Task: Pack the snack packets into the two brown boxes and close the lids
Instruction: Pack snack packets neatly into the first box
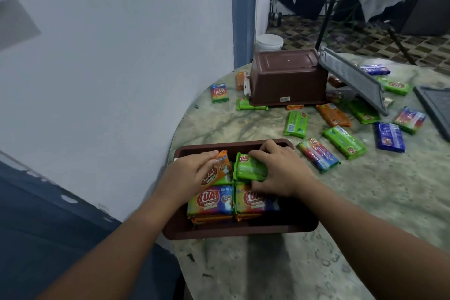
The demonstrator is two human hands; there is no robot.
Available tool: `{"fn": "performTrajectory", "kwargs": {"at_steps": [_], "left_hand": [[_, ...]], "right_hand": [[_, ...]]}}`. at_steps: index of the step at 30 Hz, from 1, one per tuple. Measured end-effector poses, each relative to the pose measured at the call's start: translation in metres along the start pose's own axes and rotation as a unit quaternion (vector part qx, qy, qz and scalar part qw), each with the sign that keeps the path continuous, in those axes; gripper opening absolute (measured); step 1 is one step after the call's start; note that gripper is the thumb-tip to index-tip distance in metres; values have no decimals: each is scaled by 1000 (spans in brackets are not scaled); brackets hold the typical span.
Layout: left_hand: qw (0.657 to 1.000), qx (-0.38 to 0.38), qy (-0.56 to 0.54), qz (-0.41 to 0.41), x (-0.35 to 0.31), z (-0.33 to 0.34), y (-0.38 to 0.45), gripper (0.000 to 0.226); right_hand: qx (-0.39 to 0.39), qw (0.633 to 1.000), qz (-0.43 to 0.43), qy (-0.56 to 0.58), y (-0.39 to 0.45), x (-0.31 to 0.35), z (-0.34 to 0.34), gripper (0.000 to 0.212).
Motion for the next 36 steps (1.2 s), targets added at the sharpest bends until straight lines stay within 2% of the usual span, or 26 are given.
{"fn": "performTrajectory", "kwargs": {"at_steps": [9, 15, 19, 22, 26, 31, 36], "left_hand": [[995, 10, 89, 41, 12, 8, 3, 44], [992, 23, 108, 66, 16, 10, 6, 36], [987, 40, 142, 70, 17, 10, 7, 37], [980, 87, 163, 77, 11, 9, 6, 39], [988, 85, 125, 40, 1, 5, 5, 47], [981, 123, 140, 51, 5, 4, 5, 62], [981, 120, 139, 53, 8, 5, 6, 61]], "right_hand": [[-15, 1000, 2, 27, -3, 1, -2, 89], [-30, 994, -1, 105, -7, 2, 0, 52], [-50, 991, 1, 124, -7, 1, 0, 40], [-48, 991, 17, 121, -5, 0, -1, 40], [-22, 991, 27, 128, -5, 0, -2, 38], [-12, 994, 37, 104, 1, 0, -1, 36], [-15, 996, 8, 86, 6, -2, 1, 39]]}}
Point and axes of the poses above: each hand's wrist, its own y-axis towards the middle knuckle, its own z-axis out of the palm, x = y × z, the point moved 1 cm from there along y, towards the middle knuckle, and after that the axes turned 11 degrees about z, right-handed, at the moved point
